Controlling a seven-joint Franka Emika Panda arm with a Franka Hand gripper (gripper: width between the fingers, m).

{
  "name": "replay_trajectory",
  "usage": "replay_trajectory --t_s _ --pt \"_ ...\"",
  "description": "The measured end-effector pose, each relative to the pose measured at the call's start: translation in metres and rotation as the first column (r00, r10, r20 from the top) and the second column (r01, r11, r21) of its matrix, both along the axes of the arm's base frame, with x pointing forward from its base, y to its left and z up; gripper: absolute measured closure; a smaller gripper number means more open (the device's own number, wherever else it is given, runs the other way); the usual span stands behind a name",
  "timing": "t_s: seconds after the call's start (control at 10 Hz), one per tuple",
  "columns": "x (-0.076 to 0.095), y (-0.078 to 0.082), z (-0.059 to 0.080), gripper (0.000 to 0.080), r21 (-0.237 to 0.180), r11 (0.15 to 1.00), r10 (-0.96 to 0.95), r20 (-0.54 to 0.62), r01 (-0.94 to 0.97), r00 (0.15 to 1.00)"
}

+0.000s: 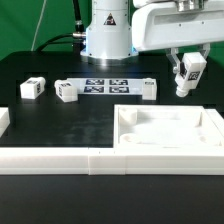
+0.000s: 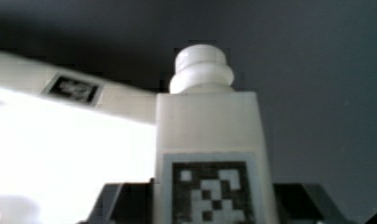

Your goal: Assemble one leg

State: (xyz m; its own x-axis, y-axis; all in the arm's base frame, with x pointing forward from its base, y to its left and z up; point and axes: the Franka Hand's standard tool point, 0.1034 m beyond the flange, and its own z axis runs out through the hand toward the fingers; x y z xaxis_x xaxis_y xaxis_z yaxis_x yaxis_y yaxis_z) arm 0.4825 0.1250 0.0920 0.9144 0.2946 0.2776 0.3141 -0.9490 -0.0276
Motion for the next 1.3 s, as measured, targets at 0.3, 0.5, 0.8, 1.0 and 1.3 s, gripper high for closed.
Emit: replay_trajectory --t_s 0.3,0.5,0.8,1.0,1.3 --pt "0.020 0.000 0.016 0.0509 -0.011 1.000 0.018 -0.002 -0.018 1.000" --pt "0.019 0.000 0.015 0.0509 -0.011 1.000 0.018 -0.004 -0.018 1.000" --pt "0.050 0.004 0.030 0.0509 -0.017 0.999 0.038 -0.012 -0.038 0.999" --pt "0.078 0.005 0.028 0.0509 0.001 1.000 0.021 0.004 -0.021 1.000" --pt "0.107 0.001 0.023 0.0509 -0.003 0.998 0.067 0.028 -0.067 0.997"
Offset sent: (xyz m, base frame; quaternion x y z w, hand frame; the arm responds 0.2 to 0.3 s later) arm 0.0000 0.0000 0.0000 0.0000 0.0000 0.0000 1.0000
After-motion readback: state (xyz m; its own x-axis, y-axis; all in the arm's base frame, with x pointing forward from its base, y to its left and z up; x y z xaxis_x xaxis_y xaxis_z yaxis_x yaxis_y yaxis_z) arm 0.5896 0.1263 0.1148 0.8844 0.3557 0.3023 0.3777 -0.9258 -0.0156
